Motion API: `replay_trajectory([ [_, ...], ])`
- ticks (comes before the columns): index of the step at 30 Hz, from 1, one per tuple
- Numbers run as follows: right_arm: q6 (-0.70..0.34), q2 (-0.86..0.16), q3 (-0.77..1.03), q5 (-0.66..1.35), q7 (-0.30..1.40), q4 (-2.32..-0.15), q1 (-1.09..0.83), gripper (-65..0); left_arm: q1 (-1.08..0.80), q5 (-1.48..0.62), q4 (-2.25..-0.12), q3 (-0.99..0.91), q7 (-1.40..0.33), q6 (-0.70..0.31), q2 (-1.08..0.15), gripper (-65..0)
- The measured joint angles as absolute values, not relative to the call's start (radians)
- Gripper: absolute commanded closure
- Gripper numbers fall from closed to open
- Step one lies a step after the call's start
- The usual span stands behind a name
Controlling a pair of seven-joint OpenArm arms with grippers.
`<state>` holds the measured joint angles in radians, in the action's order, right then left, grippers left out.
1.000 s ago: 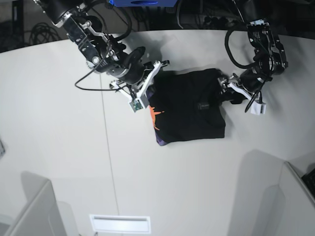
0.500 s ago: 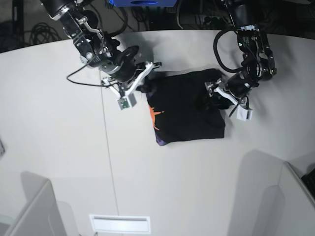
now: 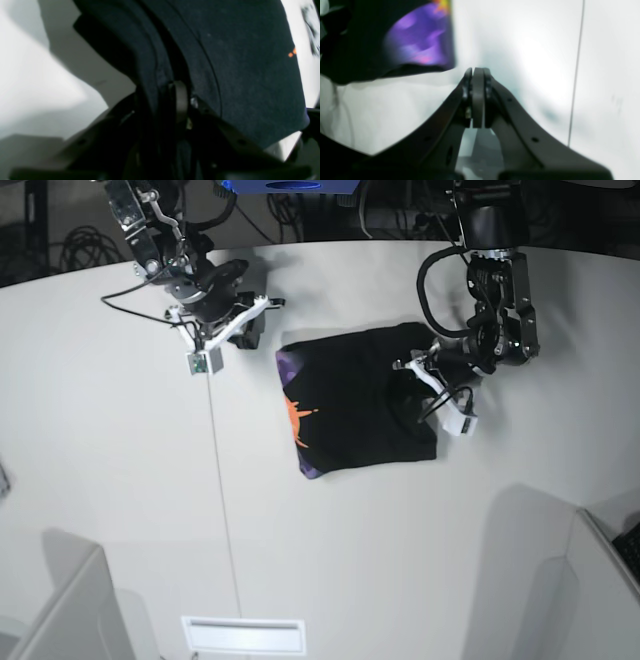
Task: Fold the T-shirt properly
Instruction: 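Grasp the bundle edge with the left gripper and drag it toward the robot, then lift and rotate the bundle with the left gripper, then lay it flat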
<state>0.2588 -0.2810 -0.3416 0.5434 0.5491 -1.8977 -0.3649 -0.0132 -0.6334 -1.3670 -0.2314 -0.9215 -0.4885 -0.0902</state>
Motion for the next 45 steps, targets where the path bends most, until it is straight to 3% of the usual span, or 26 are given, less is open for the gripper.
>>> replay_trajectory([
  [2,0.253,-0.28,-0.311,0.546,0.549,-1.898,-0.389,0.0,-0.006,-0.637,-1.359,-0.194,-0.915,-0.491,-0.115,0.0],
  [10,0.253,-0.273,-0.146,0.545,0.546,-1.898,-0.449,0.0,0.054,-0.603,-1.354,-0.048,-0.926,-0.498,-0.203,0.0],
  [18,0.253,-0.196,0.062,0.546,0.557,-1.898,-0.505,0.0,0.189,-0.451,-1.362,0.263,-0.911,-0.497,-0.3,0.0],
  [28,0.253,-0.172,0.181,0.55,0.56,-1.898,-0.55,0.0,0.36,-0.326,-1.394,0.681,-0.901,-0.469,-0.373,0.0],
  [34,0.253,-0.114,0.281,0.546,0.559,-1.896,-0.556,0.0,0.402,-0.25,-1.458,0.892,-0.784,-0.465,-0.418,0.0],
  [42,0.253,-0.049,0.347,0.543,0.561,-1.895,-0.559,0.0,0.419,-0.029,-1.468,1.029,-0.617,-0.448,-0.427,0.0],
  [45,0.253,-0.043,0.348,0.543,0.55,-1.877,-0.558,0.0,0.442,-0.003,-1.461,1.059,-0.577,-0.51,-0.424,0.0],
])
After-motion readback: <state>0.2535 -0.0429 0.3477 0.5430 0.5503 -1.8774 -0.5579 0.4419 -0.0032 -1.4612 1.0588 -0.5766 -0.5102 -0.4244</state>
